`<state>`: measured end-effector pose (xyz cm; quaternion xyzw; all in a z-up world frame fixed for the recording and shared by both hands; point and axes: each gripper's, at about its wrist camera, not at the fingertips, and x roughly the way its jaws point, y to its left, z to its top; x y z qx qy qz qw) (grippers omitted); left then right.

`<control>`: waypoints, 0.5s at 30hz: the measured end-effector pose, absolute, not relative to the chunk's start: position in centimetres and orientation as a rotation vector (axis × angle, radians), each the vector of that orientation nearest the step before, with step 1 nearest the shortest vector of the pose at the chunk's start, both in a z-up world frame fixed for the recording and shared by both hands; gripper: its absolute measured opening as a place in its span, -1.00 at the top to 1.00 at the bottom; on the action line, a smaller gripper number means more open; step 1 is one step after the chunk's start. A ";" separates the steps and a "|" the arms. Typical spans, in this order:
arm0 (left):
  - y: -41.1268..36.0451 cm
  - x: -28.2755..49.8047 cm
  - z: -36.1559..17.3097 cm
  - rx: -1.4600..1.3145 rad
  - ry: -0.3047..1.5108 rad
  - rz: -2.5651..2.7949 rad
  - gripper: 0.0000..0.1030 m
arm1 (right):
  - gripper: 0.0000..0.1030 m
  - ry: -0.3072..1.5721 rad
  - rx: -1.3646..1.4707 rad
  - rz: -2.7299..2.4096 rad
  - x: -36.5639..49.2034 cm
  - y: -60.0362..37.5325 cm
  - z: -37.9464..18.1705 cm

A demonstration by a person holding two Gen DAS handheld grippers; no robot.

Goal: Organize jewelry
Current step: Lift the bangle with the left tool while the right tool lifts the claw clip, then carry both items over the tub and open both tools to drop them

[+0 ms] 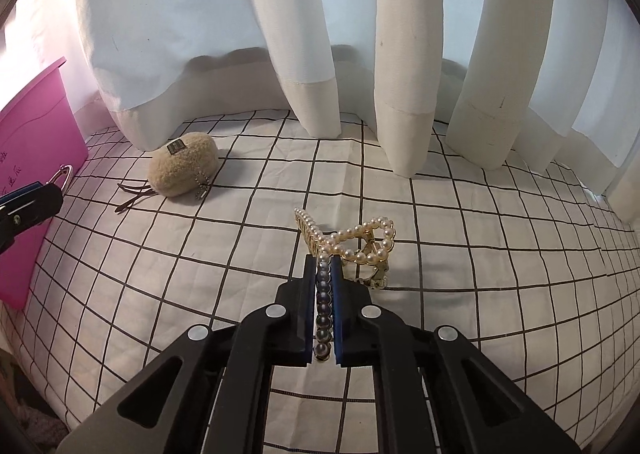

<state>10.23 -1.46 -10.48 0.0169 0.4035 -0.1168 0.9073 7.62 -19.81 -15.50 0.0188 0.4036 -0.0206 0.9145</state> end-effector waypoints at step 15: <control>0.6 7.6 -2.2 -0.032 0.707 -0.152 0.08 | 0.86 0.666 -0.002 0.167 7.4 -17.5 -4.7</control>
